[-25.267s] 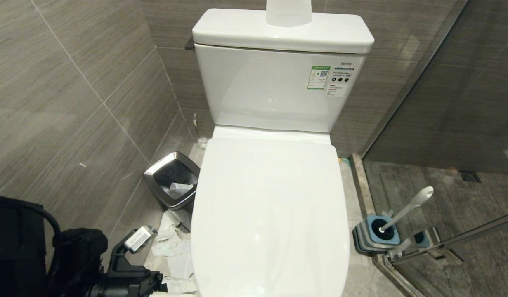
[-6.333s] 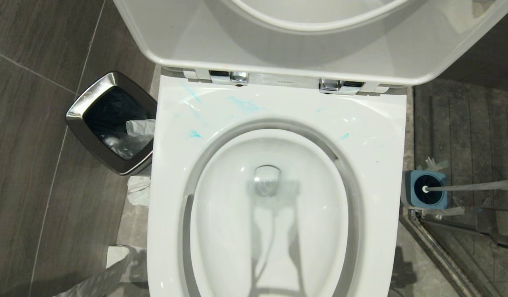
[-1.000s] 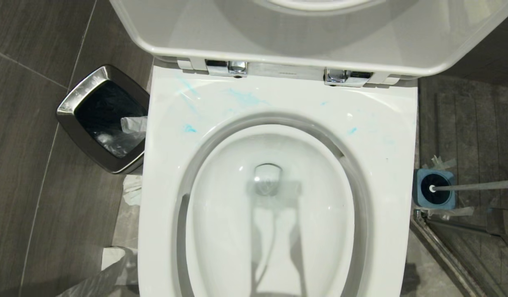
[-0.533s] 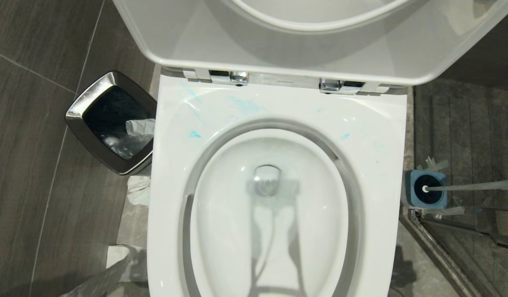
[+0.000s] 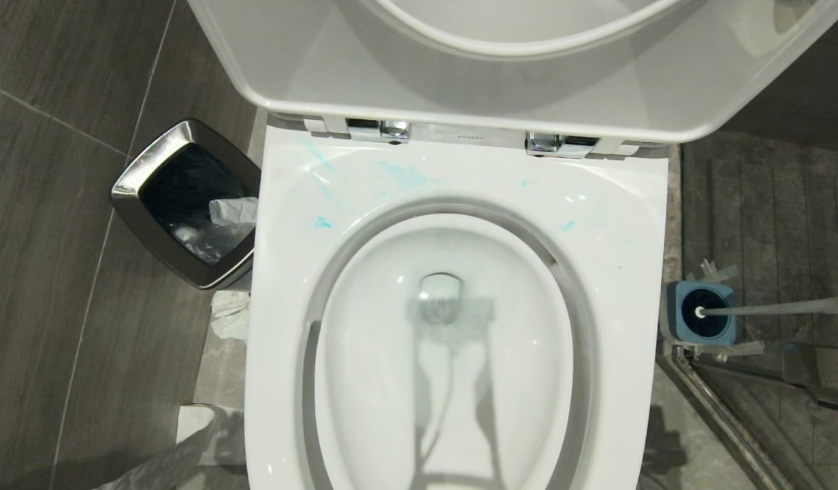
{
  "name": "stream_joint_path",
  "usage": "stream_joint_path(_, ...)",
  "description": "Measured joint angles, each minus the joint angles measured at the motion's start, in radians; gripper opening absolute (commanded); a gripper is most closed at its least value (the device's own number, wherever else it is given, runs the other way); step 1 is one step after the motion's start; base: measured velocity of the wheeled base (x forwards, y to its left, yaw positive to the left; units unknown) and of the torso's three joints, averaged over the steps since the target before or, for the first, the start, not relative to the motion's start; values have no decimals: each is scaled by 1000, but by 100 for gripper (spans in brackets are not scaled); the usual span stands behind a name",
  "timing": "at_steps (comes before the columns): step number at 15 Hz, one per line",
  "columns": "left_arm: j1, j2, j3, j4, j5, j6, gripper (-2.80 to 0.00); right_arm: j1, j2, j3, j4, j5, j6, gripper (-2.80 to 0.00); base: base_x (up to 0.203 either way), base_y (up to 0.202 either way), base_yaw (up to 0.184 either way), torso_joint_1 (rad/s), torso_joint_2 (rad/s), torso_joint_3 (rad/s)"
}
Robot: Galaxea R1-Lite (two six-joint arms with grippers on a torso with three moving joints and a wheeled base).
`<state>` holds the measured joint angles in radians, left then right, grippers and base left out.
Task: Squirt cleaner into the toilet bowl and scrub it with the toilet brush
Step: Pour in the cleaning agent
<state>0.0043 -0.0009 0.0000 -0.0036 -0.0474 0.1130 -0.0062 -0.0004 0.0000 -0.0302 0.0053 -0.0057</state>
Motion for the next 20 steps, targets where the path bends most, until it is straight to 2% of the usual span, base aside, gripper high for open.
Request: stream_joint_path(20, 0, 0, 0, 0, 0, 0, -280, 0, 0, 0, 3, 0, -4, -280, 0, 0, 0, 0, 0, 0)
